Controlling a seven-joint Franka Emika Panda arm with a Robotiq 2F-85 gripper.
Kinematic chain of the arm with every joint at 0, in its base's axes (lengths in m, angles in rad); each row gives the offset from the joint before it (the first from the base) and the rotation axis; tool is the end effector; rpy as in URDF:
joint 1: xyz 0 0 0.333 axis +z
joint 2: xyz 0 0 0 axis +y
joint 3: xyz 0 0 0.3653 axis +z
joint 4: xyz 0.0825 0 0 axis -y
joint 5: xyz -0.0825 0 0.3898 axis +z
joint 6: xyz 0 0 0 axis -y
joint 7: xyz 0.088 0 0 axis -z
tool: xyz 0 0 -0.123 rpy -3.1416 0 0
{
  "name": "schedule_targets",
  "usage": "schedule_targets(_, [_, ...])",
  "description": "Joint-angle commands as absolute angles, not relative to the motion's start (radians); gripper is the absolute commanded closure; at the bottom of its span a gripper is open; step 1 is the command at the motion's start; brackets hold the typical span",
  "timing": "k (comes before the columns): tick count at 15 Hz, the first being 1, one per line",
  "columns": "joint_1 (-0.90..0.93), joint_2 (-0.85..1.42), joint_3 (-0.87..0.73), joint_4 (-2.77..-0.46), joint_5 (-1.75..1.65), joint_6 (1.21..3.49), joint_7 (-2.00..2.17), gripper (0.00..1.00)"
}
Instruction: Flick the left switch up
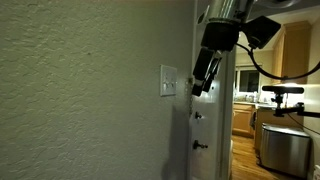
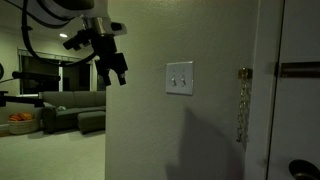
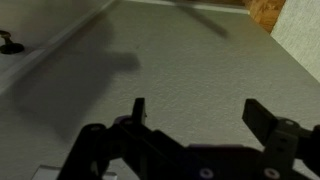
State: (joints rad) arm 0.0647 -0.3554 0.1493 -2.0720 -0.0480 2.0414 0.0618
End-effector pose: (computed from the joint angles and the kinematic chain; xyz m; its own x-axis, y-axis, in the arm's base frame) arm 0.4593 0.1082 0.6388 0.9324 0.1697 0.3191 0.1521 -0.9852 0.0795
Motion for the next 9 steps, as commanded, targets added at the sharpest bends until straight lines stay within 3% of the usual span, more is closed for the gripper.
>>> schedule_targets(1, [0.075, -0.354, 0.141, -2.068, -0.052, 2.039, 0.065, 0.00])
schedule_targets(9, [0.061, -0.338, 0.134, -2.055, -0.066, 2.055, 0.077, 0.00])
